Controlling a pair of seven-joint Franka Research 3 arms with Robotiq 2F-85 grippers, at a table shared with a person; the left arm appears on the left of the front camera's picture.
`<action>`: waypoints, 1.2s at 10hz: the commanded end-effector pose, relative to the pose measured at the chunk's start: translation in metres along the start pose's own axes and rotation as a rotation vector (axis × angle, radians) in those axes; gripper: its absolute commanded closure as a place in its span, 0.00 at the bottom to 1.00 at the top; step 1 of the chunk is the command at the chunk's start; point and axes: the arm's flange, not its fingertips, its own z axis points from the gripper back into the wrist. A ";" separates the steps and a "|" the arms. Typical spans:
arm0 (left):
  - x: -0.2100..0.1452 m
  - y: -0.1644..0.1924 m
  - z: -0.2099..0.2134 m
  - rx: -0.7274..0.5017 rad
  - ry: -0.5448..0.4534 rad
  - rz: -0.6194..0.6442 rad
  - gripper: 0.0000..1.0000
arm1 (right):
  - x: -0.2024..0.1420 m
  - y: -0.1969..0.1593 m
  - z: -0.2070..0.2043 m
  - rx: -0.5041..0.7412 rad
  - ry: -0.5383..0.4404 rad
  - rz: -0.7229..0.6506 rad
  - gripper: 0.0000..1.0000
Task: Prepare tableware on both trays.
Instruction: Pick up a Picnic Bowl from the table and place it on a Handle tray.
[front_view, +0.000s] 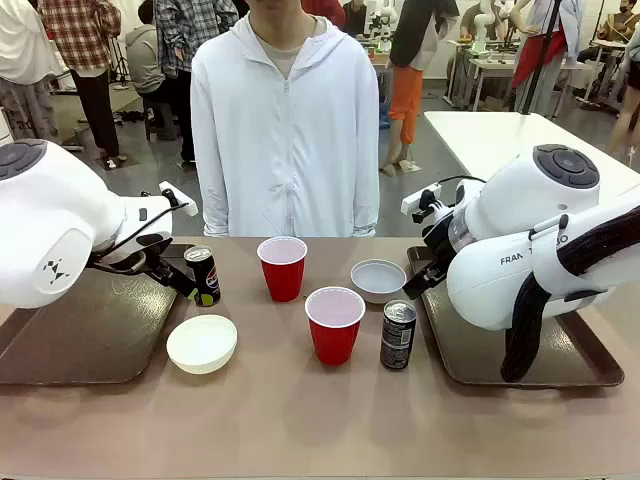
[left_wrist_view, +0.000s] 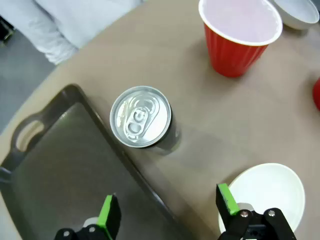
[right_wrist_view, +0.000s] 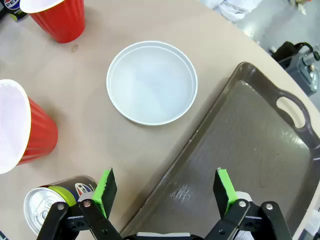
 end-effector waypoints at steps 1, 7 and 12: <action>0.000 0.000 0.000 0.000 0.000 0.000 0.00 | 0.000 0.000 0.000 0.000 0.000 0.000 0.00; 0.000 0.000 0.000 0.000 0.000 0.000 0.00 | 0.000 0.000 0.000 0.000 0.000 0.000 0.00; 0.000 0.000 0.000 0.000 0.000 0.000 0.00 | 0.000 0.000 0.000 0.000 0.000 0.000 0.00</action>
